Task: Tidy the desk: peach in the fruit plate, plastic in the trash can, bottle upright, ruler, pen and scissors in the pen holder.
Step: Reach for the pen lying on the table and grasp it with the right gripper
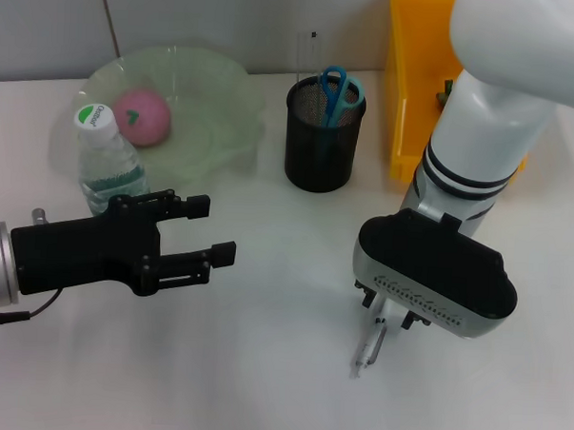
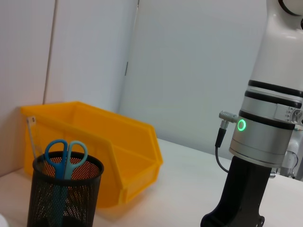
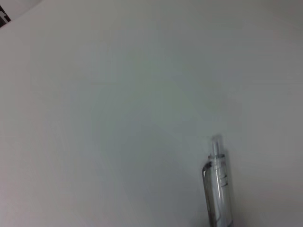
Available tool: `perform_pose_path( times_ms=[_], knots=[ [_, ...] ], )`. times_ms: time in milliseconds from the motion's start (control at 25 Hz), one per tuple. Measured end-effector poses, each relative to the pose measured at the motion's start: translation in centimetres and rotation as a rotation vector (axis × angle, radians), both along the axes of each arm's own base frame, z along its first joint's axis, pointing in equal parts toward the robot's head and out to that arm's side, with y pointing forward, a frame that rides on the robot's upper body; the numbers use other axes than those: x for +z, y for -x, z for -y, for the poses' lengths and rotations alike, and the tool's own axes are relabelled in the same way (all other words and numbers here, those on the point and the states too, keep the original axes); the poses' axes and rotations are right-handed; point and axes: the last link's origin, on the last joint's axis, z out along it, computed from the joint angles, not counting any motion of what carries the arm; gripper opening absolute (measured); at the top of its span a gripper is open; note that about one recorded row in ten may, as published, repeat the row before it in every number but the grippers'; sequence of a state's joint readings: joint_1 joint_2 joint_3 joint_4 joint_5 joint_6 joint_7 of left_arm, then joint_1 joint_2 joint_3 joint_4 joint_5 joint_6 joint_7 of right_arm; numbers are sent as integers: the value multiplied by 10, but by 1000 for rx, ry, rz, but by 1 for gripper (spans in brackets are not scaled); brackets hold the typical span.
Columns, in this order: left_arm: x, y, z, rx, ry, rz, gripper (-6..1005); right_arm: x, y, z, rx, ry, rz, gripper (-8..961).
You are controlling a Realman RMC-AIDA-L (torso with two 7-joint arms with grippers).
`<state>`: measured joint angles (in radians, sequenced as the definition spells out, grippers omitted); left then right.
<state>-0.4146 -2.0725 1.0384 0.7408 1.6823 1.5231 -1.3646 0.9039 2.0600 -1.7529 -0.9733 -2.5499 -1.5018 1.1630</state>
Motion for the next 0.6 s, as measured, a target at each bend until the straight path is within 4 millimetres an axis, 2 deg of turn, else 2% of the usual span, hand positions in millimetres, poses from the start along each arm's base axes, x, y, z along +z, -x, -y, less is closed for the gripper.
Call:
perform_pose_path(
  times_ms=[600],
  knots=[
    [0, 0, 0, 2, 0, 5, 741, 0, -1, 0, 9, 15, -10, 439]
  ],
)
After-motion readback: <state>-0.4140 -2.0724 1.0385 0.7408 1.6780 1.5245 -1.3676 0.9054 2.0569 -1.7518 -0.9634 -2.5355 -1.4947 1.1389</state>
